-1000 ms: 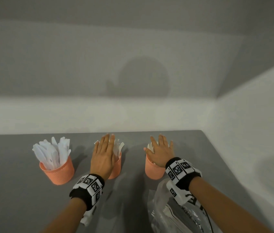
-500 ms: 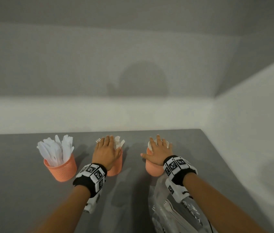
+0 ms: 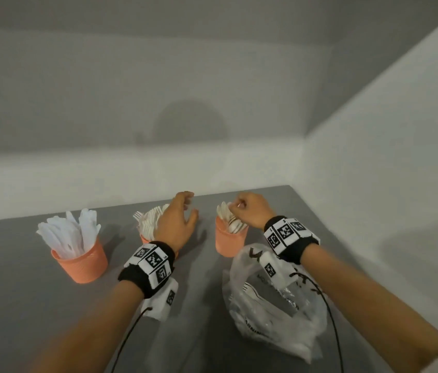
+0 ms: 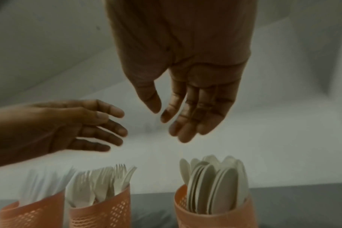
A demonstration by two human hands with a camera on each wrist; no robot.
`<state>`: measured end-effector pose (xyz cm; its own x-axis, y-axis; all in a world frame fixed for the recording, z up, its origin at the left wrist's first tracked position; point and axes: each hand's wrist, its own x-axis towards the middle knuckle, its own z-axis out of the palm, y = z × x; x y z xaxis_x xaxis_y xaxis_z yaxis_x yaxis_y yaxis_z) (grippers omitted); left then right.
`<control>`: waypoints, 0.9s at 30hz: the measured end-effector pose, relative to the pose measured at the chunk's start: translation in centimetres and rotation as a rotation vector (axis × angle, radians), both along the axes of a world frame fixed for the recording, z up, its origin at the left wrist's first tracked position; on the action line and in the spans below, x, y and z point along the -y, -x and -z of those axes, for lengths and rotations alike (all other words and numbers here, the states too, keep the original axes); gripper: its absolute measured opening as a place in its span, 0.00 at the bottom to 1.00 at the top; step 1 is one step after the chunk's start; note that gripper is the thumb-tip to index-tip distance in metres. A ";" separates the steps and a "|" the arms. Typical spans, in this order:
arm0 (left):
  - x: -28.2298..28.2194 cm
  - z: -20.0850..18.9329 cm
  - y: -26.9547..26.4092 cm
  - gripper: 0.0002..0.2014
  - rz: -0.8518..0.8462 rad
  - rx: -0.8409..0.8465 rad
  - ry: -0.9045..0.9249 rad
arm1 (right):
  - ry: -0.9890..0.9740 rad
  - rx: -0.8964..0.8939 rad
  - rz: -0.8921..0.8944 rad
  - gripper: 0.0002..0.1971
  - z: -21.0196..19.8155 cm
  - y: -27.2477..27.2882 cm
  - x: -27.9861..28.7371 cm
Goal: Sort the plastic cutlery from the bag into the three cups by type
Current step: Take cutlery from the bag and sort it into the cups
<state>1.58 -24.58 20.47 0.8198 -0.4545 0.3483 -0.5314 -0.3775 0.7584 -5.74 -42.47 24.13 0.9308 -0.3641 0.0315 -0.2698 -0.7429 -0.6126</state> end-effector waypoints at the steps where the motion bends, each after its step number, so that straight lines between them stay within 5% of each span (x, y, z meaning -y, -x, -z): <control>1: 0.7 0.0 0.9 0.11 0.046 -0.051 0.046 | -0.018 -0.023 0.003 0.12 -0.4 1.0 0.0; 5: 3.4 0.9 4.8 0.09 0.281 -0.238 -0.022 | -0.181 -0.405 -0.106 0.13 0.6 5.6 0.0; 10: 5.4 5.1 7.6 0.08 0.356 -0.318 -0.439 | 0.150 -0.685 -0.077 0.14 5.5 9.8 -0.5; 13: 5.2 6.3 8.5 0.15 0.351 -0.453 -0.564 | 0.194 -0.772 -0.037 0.29 8.5 11.7 -0.7; 16: 4.9 6.2 8.9 0.23 0.366 -0.526 -0.586 | 0.147 -0.817 -0.006 0.31 11.0 12.8 -0.5; 22: 5.5 5.0 9.1 0.22 0.415 -0.288 -0.387 | 0.284 -0.705 0.178 0.32 16.6 13.1 3.9; 24: 6.0 4.7 9.6 0.21 0.396 -0.241 -0.358 | 0.272 -0.626 0.233 0.35 15.3 13.6 3.8; 27: 7.0 4.8 10.2 0.22 0.393 -0.254 -0.361 | 0.248 -0.621 0.266 0.26 13.9 13.9 3.4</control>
<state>-8.57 -31.59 15.70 0.6032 -0.7945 -0.0699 -0.5026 -0.4467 0.7401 -19.64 -45.88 10.22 0.6842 -0.6320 -0.3640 -0.7051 -0.7007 -0.1087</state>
